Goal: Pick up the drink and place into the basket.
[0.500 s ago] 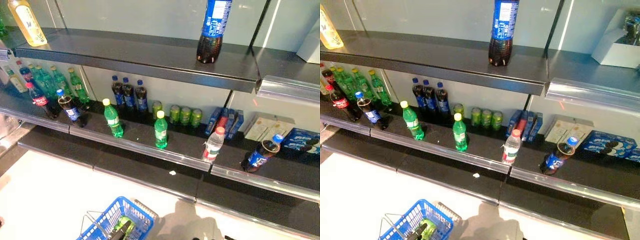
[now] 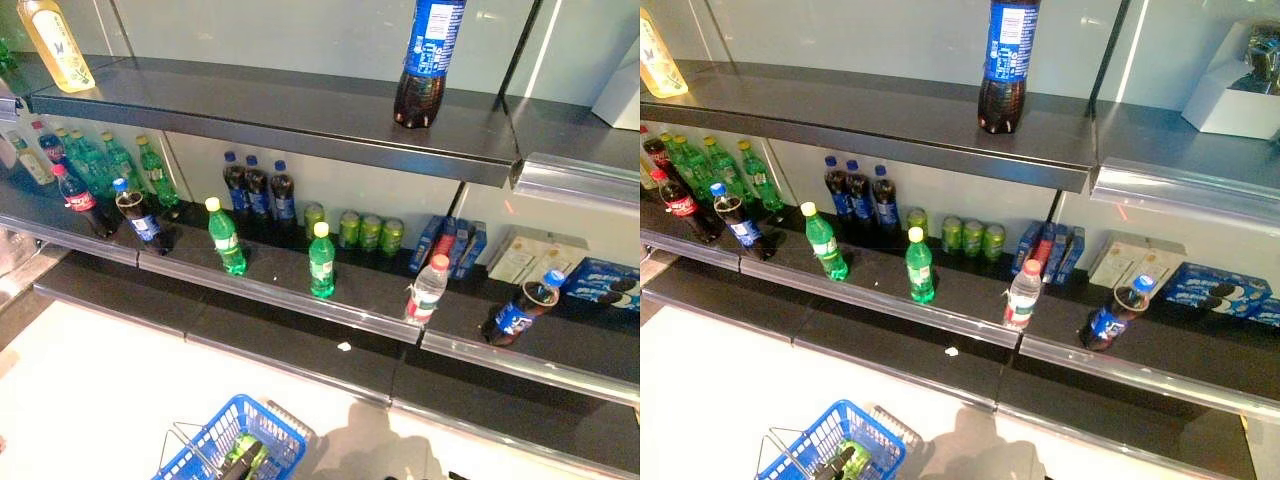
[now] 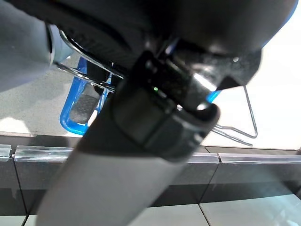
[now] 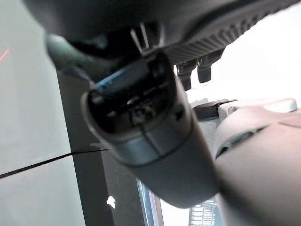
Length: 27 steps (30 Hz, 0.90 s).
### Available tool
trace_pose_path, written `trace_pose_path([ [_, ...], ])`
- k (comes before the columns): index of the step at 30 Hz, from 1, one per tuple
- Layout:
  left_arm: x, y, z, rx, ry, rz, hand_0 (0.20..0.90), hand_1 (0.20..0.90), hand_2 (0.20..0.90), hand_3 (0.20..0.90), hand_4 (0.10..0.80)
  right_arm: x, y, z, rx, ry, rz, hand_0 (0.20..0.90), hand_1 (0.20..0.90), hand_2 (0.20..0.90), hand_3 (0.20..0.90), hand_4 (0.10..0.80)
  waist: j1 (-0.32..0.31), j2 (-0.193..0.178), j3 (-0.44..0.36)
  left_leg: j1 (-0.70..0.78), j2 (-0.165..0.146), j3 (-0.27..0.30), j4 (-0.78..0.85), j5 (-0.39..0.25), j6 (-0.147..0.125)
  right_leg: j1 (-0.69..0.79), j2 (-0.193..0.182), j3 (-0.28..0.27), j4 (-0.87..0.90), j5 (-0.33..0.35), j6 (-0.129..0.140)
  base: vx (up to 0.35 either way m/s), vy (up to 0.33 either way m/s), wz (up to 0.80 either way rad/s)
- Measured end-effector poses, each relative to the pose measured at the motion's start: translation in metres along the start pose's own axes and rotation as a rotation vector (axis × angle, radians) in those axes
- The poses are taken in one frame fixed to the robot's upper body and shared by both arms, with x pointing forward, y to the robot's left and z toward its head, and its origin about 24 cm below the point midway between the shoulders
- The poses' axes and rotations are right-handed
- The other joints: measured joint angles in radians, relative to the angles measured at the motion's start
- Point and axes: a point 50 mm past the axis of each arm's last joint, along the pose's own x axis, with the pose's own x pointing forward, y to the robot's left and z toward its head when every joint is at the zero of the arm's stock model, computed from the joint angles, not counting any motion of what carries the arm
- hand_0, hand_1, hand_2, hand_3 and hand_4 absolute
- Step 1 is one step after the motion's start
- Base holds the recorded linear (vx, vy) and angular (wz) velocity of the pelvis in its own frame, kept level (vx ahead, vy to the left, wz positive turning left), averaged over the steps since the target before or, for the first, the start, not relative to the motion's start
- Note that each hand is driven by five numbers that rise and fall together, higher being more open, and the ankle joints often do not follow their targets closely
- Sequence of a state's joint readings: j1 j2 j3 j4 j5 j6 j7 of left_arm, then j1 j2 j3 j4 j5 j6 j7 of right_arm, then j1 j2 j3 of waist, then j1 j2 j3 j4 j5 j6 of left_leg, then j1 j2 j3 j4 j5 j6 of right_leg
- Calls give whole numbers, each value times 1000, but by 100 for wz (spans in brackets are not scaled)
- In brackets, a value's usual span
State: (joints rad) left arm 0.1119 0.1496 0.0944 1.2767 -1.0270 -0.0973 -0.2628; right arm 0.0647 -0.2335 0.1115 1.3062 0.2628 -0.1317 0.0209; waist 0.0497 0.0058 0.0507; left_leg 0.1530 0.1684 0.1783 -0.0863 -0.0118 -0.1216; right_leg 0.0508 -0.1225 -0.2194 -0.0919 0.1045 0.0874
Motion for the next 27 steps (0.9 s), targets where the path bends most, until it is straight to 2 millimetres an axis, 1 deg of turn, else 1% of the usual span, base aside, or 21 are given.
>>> trace_pose_path([
  [5,0,0,1,2,-2,0,300,300,300,200,100,0,5,9,-69,-75,-6,900,900,900,900,800,-1,-4,1,-1,0,0,0,0,0,-1,0,0,0,0,0,0,0,0],
  [9,0,1,4,9,-4,-1,300,300,300,200,100,-3,9,22,-103,-181,-10,900,900,900,900,800,-6,-12,4,-2,0,1,0,0,0,-4,0,1,0,0,1,0,0,0],
  [11,-1,2,6,11,-10,-7,300,300,300,200,100,-6,15,37,-106,-272,-5,900,900,900,900,800,-20,-19,11,-2,1,2,1,0,0,-4,1,2,0,1,2,-16,-13,-1],
  [12,-2,3,8,12,-12,-9,300,300,300,200,100,-9,20,53,-103,-347,-4,900,900,900,900,800,-35,-25,14,-1,1,4,1,0,0,-5,1,4,0,2,3,-32,-23,-4],
  [13,-2,3,8,13,-12,-12,300,300,300,200,100,-13,22,60,-97,-394,-8,900,900,900,900,800,-39,-27,16,-1,1,4,1,0,0,-7,1,5,0,2,3,-33,-16,-4],
  [14,-3,3,8,16,-15,-18,300,300,300,200,100,-21,25,76,-100,-488,-7,900,900,900,900,800,-51,-30,17,-1,1,5,2,0,-1,-8,2,6,0,2,3,-18,0,-3],
  [15,-4,4,8,20,-14,-16,300,300,300,200,100,-24,27,82,-99,-524,-7,900,900,900,900,800,-54,-27,20,0,1,6,2,1,-1,-9,1,6,0,2,3,-18,11,-4],
  [16,-5,5,7,26,-10,-8,300,300,300,200,100,-30,27,93,-105,-588,-19,900,900,900,900,800,-60,-33,16,2,1,8,2,3,-5,-11,2,9,0,2,3,-12,14,-5],
  [19,-6,6,6,26,-15,-13,300,300,300,200,100,-47,23,111,-120,-724,-68,900,900,900,900,800,-68,-38,14,1,1,18,2,3,-5,-17,3,14,0,2,4,-10,20,-7],
  [20,-7,6,6,25,-19,-13,300,300,300,200,100,-55,18,121,-125,-782,-97,900,900,900,900,800,-81,-39,14,2,0,24,2,3,-5,-20,3,19,0,3,5,-19,37,-10],
  [21,-8,8,5,22,-19,-8,300,300,300,200,100,-60,15,127,-128,-817,-112,900,900,900,900,800,-82,-36,16,2,-1,31,2,3,-5,-21,2,22,0,4,6,-24,43,-16],
  [23,-10,11,4,18,-20,3,300,300,300,200,100,-78,3,148,-116,-949,-180,900,900,900,900,800,-98,-33,18,2,0,51,2,3,-5,-30,3,35,0,7,6,-25,31,-16],
  [24,-10,11,4,18,-19,4,300,300,300,200,100,-83,-1,153,-114,-981,-199,900,900,900,900,800,-103,-32,19,2,0,53,2,3,-5,-30,3,36,0,7,6,-22,27,-7],
  [27,-10,9,4,15,-23,-2,300,300,300,200,100,-105,-19,174,-95,-1114,-285,900,900,900,900,800,-109,-28,21,2,1,63,1,3,-5,-38,5,42,0,8,8,-4,25,-10],
])
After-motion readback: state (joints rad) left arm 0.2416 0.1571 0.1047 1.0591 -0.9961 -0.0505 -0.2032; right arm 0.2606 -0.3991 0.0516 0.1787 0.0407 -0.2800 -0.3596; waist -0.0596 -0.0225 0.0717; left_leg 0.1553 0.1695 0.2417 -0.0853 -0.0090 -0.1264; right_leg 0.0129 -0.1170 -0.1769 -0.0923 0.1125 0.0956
